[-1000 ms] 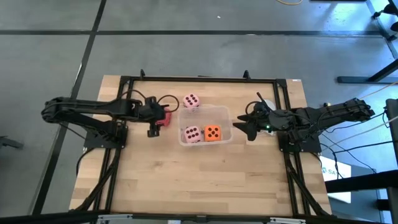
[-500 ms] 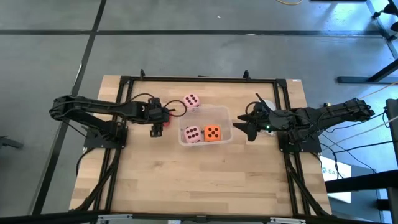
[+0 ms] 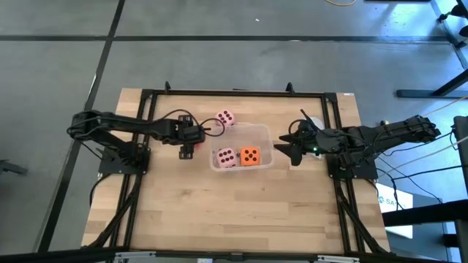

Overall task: Pick & Place Dice
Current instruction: Put the large red dice into the transparent bin

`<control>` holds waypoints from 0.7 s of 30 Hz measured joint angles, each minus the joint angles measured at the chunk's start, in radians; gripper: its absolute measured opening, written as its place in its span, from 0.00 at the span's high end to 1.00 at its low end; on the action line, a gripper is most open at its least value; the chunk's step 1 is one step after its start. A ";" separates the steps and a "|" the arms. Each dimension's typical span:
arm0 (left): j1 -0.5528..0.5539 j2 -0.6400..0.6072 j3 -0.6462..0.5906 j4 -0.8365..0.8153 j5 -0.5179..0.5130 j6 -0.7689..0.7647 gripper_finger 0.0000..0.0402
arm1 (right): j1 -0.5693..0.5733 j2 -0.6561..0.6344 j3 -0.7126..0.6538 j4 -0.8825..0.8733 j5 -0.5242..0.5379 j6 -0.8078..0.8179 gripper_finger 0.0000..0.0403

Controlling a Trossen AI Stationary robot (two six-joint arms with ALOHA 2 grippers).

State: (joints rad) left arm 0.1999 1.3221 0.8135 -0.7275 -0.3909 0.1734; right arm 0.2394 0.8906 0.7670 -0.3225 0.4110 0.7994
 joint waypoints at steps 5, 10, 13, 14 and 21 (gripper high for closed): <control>0.024 0.068 -0.009 0.009 -0.018 0.023 0.18 | 0.000 0.000 0.000 0.000 0.000 0.001 0.29; 0.023 0.131 -0.055 0.042 -0.008 0.014 0.18 | 0.000 0.000 0.000 0.000 0.000 0.001 0.29; 0.023 0.162 -0.070 0.068 0.004 -0.013 0.20 | 0.000 0.000 0.000 0.000 0.000 0.002 0.29; 0.023 0.173 -0.071 0.068 -0.001 -0.024 0.21 | 0.000 0.000 0.000 0.000 0.000 0.002 0.29; 0.022 0.188 -0.071 0.070 -0.012 -0.075 0.43 | 0.000 0.000 0.000 0.001 0.012 0.004 0.29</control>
State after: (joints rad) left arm 0.2214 1.5101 0.7429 -0.6571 -0.4032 0.0989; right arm 0.2396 0.8906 0.7670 -0.3218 0.4229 0.8032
